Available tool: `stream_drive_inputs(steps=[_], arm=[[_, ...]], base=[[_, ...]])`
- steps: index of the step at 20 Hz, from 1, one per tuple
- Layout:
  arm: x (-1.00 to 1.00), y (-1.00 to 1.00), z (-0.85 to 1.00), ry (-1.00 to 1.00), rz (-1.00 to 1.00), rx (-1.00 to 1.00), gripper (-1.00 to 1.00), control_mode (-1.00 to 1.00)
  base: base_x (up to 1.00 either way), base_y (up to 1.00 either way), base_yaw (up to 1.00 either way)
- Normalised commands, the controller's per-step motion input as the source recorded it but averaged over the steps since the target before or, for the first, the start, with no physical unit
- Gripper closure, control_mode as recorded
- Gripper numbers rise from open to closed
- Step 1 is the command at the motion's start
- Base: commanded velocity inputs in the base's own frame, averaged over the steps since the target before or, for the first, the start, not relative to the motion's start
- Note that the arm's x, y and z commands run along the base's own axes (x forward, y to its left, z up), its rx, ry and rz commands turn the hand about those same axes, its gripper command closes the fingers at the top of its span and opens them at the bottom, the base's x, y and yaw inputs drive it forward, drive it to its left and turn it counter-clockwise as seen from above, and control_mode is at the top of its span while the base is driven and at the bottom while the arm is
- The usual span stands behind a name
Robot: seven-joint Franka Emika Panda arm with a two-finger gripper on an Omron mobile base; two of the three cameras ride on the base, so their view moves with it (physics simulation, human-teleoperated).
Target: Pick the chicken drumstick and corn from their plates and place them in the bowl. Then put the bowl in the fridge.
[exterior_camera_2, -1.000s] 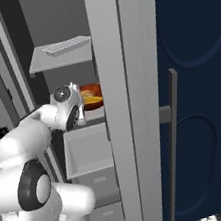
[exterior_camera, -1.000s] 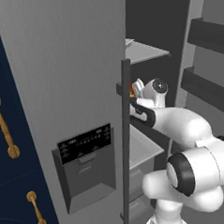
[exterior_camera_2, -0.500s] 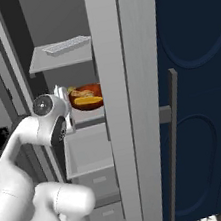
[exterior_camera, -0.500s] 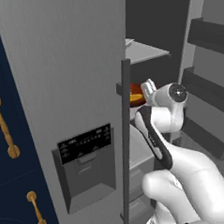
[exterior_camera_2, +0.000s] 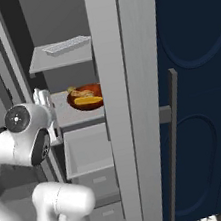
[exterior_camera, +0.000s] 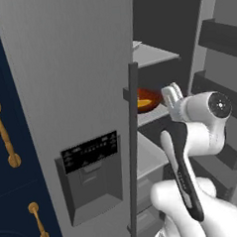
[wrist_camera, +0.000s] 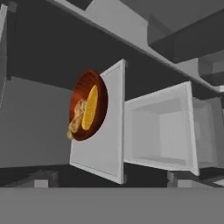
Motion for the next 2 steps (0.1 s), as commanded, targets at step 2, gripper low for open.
stream_drive_inputs(steps=[2], arm=[[-1.0, 0.04, 0.45, -0.01, 0.07, -0.04, -1.0, -1.0]], base=[[0.0, 0.0, 0.0]])
